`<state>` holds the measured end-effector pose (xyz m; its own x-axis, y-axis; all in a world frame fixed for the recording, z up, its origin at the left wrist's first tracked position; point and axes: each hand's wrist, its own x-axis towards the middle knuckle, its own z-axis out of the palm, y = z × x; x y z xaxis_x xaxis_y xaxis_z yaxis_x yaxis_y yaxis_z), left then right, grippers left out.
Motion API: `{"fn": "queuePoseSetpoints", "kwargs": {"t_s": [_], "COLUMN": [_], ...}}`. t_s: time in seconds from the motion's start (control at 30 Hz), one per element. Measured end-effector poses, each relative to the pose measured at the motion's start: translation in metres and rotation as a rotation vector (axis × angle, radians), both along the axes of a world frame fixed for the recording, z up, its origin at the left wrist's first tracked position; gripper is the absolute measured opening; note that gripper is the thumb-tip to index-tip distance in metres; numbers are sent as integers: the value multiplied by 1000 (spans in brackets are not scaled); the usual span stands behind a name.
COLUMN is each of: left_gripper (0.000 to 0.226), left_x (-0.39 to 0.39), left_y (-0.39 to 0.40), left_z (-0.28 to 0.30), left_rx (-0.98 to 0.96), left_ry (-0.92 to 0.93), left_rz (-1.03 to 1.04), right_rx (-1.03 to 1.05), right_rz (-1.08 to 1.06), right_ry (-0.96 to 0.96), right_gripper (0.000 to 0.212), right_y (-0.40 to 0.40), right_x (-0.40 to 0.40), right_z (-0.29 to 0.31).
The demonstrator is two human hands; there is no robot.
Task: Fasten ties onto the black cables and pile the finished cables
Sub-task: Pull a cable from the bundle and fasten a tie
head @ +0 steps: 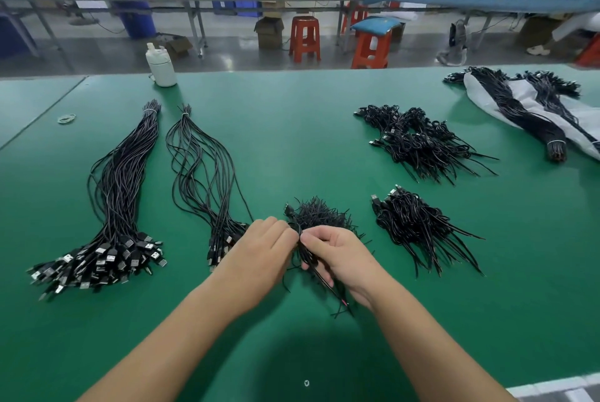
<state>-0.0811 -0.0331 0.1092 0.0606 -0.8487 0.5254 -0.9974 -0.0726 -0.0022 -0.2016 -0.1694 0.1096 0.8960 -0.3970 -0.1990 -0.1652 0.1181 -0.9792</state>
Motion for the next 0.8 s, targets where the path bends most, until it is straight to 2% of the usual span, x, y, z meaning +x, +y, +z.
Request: {"fn": "queuePoseSetpoints", "kwargs": {"t_s": [0.03, 0.17, 0.3, 0.4, 0.47, 0.53, 0.6, 0.67, 0.8], "left_gripper": [6, 20, 24, 20, 12, 14, 13, 4, 15], "left_x": [-1, -7, -8, -4, -1, 3, 4, -3, -19], "left_y": [0, 0, -1, -1, 0, 2, 2, 3, -3], "left_z": [0, 5, 7, 4, 0, 0, 0, 3, 10], "left_rx": [-19, -41, -64, -78, -65, -59, -108, -166, -232], "left_ry": [35, 192, 208, 140, 18, -112, -91, 120, 908], "left_rz": [11, 63, 81, 54, 6, -21, 7, 73, 317], "right_rx": [14, -23, -63, -57, 10, 120, 183, 211, 140], "right_rz": [-30, -67, -65, -63, -63, -47, -55, -113, -222], "right_ry": [-5, -78, -62, -36, -20, -4, -16, -69, -169], "right_gripper": [13, 10, 12, 10, 11, 12, 12, 14, 11], "right_y": [-1, -3, -4, -3, -2, -1, 0, 3, 4], "right_x": [1, 3, 3, 3, 2, 1, 0, 2, 4], "right_z": [-1, -7, -8, -7, -5, -3, -3, -2, -3]}}
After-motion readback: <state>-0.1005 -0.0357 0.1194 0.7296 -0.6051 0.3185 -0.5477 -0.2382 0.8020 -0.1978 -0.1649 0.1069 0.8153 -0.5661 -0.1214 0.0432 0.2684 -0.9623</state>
